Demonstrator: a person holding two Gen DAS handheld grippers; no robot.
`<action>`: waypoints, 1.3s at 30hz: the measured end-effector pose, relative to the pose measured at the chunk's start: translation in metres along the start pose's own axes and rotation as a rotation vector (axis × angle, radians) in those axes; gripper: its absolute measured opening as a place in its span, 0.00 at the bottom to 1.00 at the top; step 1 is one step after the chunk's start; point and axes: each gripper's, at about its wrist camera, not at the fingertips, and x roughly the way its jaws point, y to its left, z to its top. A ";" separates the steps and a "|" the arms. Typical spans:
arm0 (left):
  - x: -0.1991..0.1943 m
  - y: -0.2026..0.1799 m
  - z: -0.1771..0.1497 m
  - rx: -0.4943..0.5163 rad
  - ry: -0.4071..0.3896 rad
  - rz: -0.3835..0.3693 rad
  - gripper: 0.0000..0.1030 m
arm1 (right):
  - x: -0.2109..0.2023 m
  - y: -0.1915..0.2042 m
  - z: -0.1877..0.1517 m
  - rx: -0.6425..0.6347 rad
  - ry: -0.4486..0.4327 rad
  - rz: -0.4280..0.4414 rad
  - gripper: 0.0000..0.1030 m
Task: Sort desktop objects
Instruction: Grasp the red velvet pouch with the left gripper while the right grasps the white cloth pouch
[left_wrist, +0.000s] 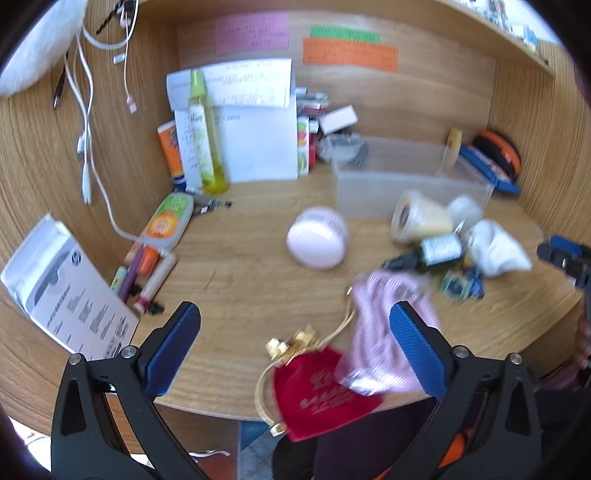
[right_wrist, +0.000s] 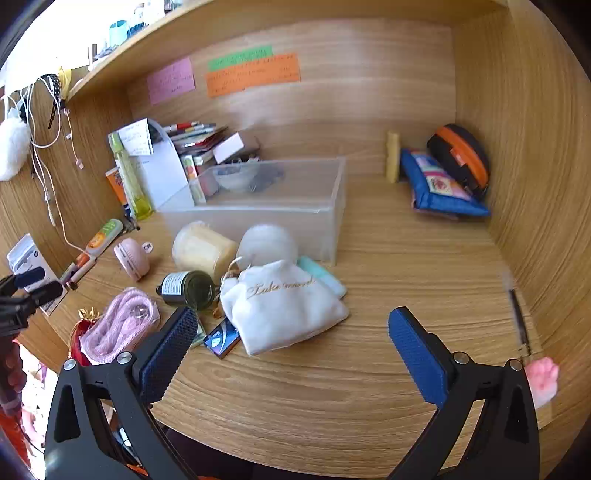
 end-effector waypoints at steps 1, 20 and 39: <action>0.002 0.002 -0.005 0.007 0.013 0.002 1.00 | 0.004 0.001 -0.001 0.000 0.011 0.005 1.00; 0.043 0.005 -0.048 0.039 0.175 -0.104 1.00 | 0.056 0.024 -0.007 -0.059 0.158 -0.015 1.00; 0.049 -0.004 -0.035 0.053 0.134 -0.112 0.72 | 0.095 0.003 0.007 -0.026 0.218 0.046 0.80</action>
